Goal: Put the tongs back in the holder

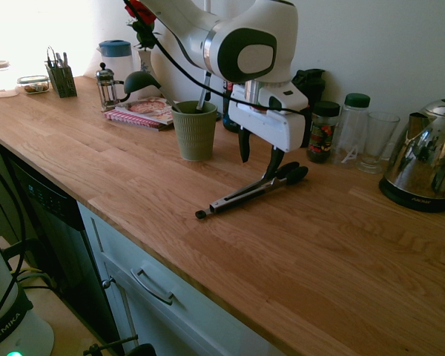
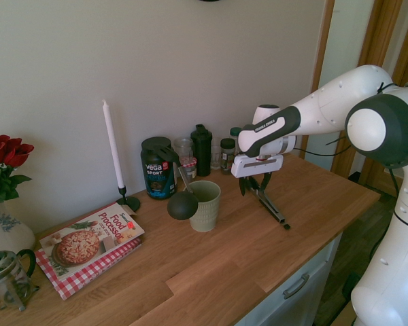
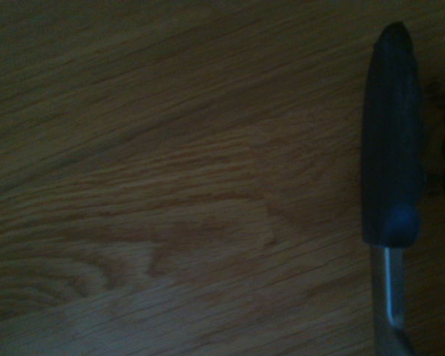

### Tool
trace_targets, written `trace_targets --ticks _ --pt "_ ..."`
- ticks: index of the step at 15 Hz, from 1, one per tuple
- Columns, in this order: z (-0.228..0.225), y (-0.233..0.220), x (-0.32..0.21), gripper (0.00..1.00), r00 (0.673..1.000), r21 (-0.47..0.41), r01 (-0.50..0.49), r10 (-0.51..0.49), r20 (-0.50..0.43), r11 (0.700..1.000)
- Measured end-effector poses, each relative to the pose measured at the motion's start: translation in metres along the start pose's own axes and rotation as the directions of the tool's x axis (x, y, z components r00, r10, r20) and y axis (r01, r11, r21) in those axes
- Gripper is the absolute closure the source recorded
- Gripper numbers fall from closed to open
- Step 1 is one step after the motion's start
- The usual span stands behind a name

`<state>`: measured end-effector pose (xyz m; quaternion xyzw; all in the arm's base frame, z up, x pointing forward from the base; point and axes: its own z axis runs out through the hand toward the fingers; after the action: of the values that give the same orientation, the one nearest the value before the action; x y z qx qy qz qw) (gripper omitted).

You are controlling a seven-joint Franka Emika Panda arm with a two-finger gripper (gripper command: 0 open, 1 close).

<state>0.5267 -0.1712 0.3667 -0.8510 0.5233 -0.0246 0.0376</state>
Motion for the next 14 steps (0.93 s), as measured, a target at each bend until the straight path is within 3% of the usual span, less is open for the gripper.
trace_targets --ticks 1,14 --pt "0.006 -0.001 0.002 1.0 1.0 -0.004 -0.002 0.002 0.001 1.0" --pt "0.029 -0.006 0.012 1.0 1.0 -0.019 -0.006 0.006 0.009 1.0"
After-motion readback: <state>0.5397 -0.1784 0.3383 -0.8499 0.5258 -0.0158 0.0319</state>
